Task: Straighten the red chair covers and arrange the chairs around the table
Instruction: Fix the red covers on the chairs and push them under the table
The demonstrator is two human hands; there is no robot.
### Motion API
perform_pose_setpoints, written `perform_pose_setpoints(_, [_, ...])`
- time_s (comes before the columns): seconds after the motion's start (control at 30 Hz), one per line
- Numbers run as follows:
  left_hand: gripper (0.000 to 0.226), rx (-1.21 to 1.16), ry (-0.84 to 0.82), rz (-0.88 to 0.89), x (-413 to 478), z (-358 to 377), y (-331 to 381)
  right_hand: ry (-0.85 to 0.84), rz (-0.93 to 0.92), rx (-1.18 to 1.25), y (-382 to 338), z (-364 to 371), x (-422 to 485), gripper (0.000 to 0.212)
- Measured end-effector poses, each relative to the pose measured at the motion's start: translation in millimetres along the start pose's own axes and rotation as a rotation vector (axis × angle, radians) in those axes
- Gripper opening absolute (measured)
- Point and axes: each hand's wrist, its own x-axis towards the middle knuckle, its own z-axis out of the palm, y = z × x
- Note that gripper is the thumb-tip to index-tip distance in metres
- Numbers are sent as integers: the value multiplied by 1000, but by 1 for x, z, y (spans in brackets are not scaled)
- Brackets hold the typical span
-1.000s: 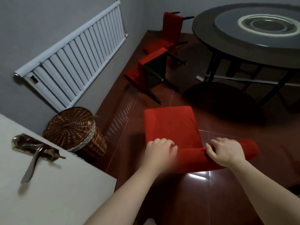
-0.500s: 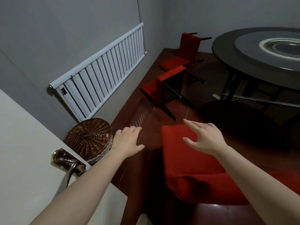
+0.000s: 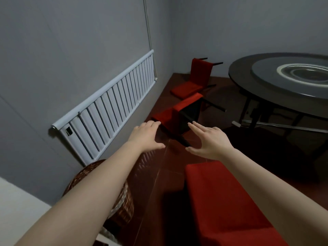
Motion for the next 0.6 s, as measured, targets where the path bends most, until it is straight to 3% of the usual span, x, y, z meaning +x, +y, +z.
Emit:
perform_pose_setpoints(0.13, [103, 24, 42, -5, 34, -9, -24, -38, -55, -39, 2, 9, 46, 97])
perform_pose_setpoints(0.33, [106, 57, -47, -72, 96, 3, -58, -92, -137, -48, 11, 38, 146, 99])
perform_pose_setpoints(0.6, [106, 49, -77, -45, 226, 6, -93, -168, -160, -59, 83, 67, 274, 102])
